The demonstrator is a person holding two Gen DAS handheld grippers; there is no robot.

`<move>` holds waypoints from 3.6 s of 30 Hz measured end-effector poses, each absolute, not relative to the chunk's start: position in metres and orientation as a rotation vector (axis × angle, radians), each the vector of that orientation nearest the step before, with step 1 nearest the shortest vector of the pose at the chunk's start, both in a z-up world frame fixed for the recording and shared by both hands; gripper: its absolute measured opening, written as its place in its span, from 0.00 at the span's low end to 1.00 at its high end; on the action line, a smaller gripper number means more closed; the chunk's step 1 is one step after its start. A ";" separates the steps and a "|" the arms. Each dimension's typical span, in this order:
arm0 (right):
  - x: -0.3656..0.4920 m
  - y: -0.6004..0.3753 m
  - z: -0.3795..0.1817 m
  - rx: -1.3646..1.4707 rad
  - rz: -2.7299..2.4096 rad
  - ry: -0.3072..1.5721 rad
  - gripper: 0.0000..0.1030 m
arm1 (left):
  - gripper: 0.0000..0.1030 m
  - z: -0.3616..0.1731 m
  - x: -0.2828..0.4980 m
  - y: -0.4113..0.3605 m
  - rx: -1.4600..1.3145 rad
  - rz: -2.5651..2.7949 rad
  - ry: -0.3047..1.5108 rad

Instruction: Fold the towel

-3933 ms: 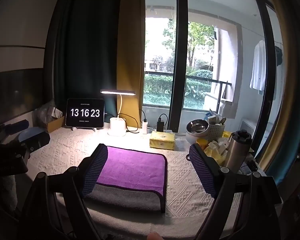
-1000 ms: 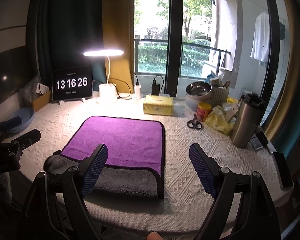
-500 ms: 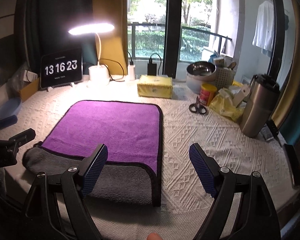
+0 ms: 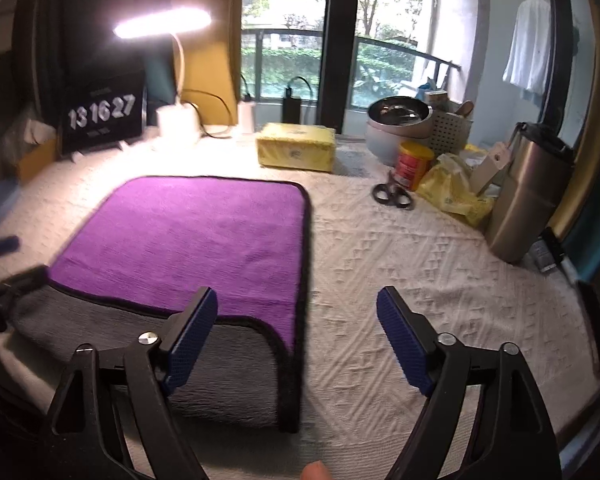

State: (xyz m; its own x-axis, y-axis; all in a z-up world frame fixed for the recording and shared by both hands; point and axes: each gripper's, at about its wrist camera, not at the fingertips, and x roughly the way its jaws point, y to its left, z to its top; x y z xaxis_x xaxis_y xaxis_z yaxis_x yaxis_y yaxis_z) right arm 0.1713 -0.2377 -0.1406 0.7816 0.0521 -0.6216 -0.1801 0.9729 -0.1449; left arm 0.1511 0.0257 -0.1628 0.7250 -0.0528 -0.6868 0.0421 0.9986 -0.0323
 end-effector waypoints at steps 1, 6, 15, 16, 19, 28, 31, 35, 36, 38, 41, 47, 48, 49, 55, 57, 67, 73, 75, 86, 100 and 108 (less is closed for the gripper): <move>0.172 -0.239 -0.143 -0.193 0.141 0.675 0.73 | 0.87 -0.165 0.152 0.027 -0.015 -0.050 0.769; 0.181 -0.250 -0.157 -0.104 0.210 0.743 0.67 | 0.83 -0.173 0.150 0.031 -0.030 -0.066 0.787; 0.179 -0.244 -0.172 -0.088 0.280 0.789 0.47 | 0.57 -0.185 0.147 0.038 -0.046 -0.090 0.816; 0.179 -0.244 -0.173 -0.090 0.280 0.795 0.46 | 0.56 -0.186 0.146 0.039 -0.051 -0.093 0.816; 0.177 -0.243 -0.178 -0.101 0.280 0.802 0.41 | 0.52 -0.187 0.142 0.041 -0.053 -0.097 0.812; 0.166 -0.235 -0.177 -0.184 0.270 0.738 0.09 | 0.36 -0.188 0.129 0.040 -0.064 -0.155 0.778; 0.160 -0.236 -0.173 -0.193 0.279 0.709 0.07 | 0.32 -0.190 0.127 0.037 -0.050 -0.151 0.782; 0.150 -0.237 -0.165 -0.188 0.287 0.662 0.06 | 0.25 -0.192 0.125 0.036 -0.048 -0.158 0.776; 0.147 -0.239 -0.163 -0.185 0.287 0.647 0.06 | 0.23 -0.192 0.124 0.036 -0.044 -0.155 0.773; 0.143 -0.240 -0.159 -0.179 0.288 0.630 0.06 | 0.18 -0.191 0.124 0.036 -0.049 -0.162 0.774; 0.139 -0.241 -0.153 -0.175 0.289 0.604 0.06 | 0.15 -0.187 0.122 0.036 -0.056 -0.182 0.758; 0.136 -0.239 -0.140 -0.169 0.300 0.550 0.06 | 0.12 -0.169 0.120 0.039 -0.065 -0.193 0.709; 0.136 -0.239 -0.138 -0.170 0.300 0.544 0.06 | 0.12 -0.165 0.120 0.040 -0.067 -0.195 0.701; 0.136 -0.238 -0.137 -0.172 0.301 0.537 0.06 | 0.12 -0.162 0.120 0.040 -0.068 -0.198 0.695; 0.143 -0.236 -0.127 -0.173 0.308 0.505 0.06 | 0.12 -0.142 0.125 0.040 -0.057 -0.206 0.646; 0.146 -0.235 -0.123 -0.172 0.310 0.494 0.06 | 0.12 -0.136 0.129 0.040 -0.052 -0.207 0.630; 0.180 -0.234 -0.104 -0.149 0.304 0.451 0.06 | 0.12 -0.117 0.160 0.042 -0.063 -0.199 0.569; 0.205 -0.230 -0.100 -0.172 0.295 0.437 0.06 | 0.12 -0.113 0.182 0.046 -0.069 -0.195 0.555; 0.213 -0.229 -0.100 -0.179 0.293 0.436 0.06 | 0.12 -0.113 0.189 0.045 -0.059 -0.192 0.551; 0.266 -0.217 -0.101 -0.203 0.283 0.453 0.06 | 0.12 -0.107 0.234 0.044 -0.015 -0.166 0.533; 0.319 -0.212 -0.108 -0.189 0.266 0.508 0.06 | 0.12 -0.117 0.289 0.051 0.022 -0.153 0.559; 0.343 -0.205 -0.126 -0.200 0.228 0.567 0.06 | 0.13 -0.136 0.314 0.049 0.012 -0.153 0.617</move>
State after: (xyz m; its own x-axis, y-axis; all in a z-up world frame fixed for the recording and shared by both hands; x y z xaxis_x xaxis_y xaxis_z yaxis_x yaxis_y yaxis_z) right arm 0.3434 -0.2046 -0.1260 0.8197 0.1579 -0.5506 -0.2672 0.9556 -0.1238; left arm 0.3137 0.0495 -0.1365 0.8045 -0.1394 -0.5774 0.1465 0.9886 -0.0345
